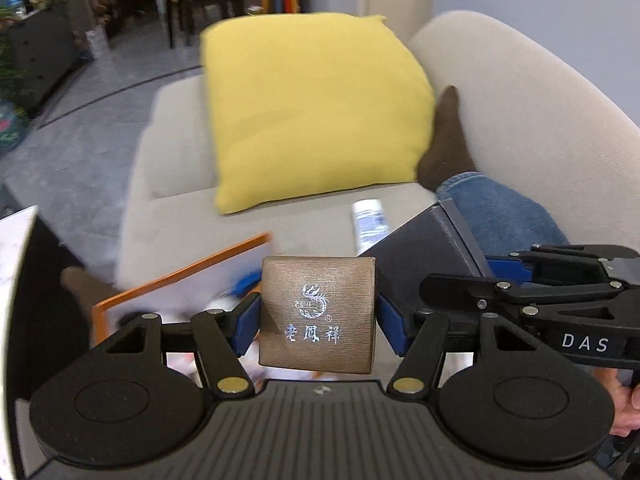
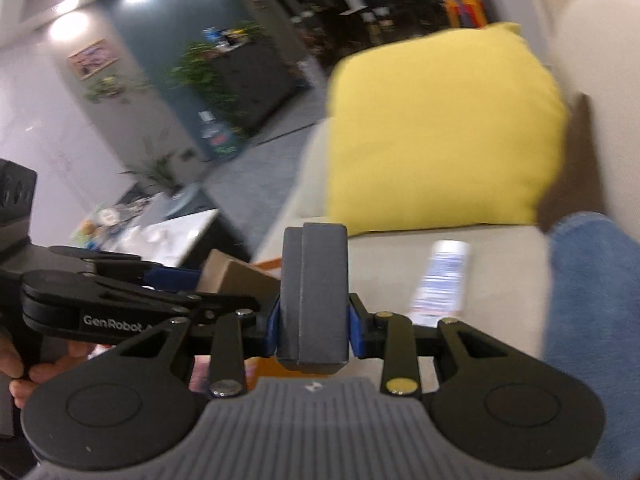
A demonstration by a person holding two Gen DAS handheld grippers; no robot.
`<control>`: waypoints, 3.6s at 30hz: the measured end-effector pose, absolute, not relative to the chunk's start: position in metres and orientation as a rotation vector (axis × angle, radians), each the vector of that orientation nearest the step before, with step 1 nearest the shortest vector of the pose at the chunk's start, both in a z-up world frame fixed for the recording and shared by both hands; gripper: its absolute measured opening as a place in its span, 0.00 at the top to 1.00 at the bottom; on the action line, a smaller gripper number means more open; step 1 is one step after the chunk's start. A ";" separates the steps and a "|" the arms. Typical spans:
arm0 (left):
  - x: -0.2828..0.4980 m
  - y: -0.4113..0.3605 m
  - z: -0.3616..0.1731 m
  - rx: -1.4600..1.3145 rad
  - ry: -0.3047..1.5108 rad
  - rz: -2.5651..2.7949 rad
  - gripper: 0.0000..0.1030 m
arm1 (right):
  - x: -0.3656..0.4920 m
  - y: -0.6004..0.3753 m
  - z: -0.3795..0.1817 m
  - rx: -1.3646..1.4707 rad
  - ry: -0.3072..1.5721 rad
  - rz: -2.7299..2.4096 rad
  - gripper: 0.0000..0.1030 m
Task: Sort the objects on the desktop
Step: 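Carry the brown gift box and black box over the orange box, then lower the black box into the box and open right tool while left tool holds the gift box, then grasp the brown gift box with right tool while left tool opens and releases it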
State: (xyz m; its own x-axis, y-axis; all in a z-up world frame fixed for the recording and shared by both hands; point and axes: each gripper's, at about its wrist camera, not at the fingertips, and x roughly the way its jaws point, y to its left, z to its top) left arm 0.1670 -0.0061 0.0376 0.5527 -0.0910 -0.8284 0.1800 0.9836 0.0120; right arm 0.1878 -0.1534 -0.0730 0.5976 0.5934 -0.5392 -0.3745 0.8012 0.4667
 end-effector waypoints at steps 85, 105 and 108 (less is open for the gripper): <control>0.065 0.115 -0.024 -0.124 0.875 -0.231 0.30 | 0.168 -0.004 -0.100 -0.279 1.043 0.813 0.54; 0.049 0.046 -0.035 0.425 0.780 -0.505 0.30 | 0.211 -0.047 -0.120 0.278 1.246 0.971 0.41; 0.044 0.043 -0.036 0.465 0.766 -0.558 0.30 | 0.212 -0.048 -0.126 0.300 1.273 1.009 0.42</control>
State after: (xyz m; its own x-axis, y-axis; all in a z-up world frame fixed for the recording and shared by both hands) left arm 0.0435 0.0426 -0.0355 0.5911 -0.2974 -0.7498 0.6218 0.7601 0.1888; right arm 0.2125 -0.0476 -0.1257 -0.0451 0.7603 -0.6480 -0.4573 0.5610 0.6900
